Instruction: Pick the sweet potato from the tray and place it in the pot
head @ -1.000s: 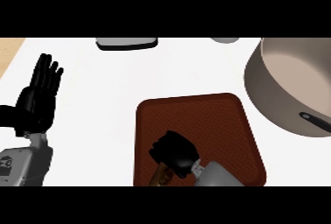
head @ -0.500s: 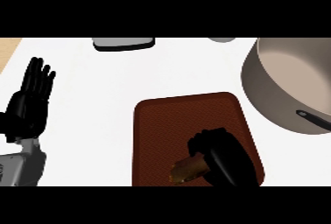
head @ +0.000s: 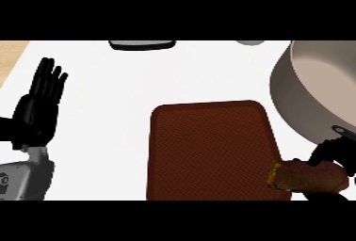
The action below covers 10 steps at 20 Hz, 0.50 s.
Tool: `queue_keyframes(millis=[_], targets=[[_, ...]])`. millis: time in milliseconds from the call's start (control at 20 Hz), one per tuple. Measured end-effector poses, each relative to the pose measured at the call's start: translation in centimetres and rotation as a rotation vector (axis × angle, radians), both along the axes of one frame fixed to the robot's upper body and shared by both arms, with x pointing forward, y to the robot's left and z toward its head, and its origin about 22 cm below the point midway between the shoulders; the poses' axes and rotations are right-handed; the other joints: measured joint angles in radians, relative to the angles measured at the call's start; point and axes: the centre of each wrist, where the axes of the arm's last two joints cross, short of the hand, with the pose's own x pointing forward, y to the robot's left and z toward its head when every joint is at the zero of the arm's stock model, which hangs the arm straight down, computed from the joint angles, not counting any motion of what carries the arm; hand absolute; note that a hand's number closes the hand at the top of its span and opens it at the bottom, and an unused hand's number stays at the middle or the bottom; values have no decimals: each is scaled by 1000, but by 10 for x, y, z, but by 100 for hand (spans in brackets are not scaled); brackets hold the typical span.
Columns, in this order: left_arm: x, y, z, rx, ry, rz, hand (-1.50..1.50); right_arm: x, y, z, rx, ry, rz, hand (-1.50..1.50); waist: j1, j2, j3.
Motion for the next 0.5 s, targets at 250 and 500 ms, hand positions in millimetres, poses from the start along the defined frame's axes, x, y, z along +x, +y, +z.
queue_keyframes(millis=[250, 500], targets=[[5, -8, 5, 2, -7, -21, 0, 14, -68, 14, 0, 36, -103, 150, 21, 5, 0], [10, -16, 1, -1, -13, -37, 0, 40, -137, 18, -7, 66, -166, 150, 37, 9, 0]])
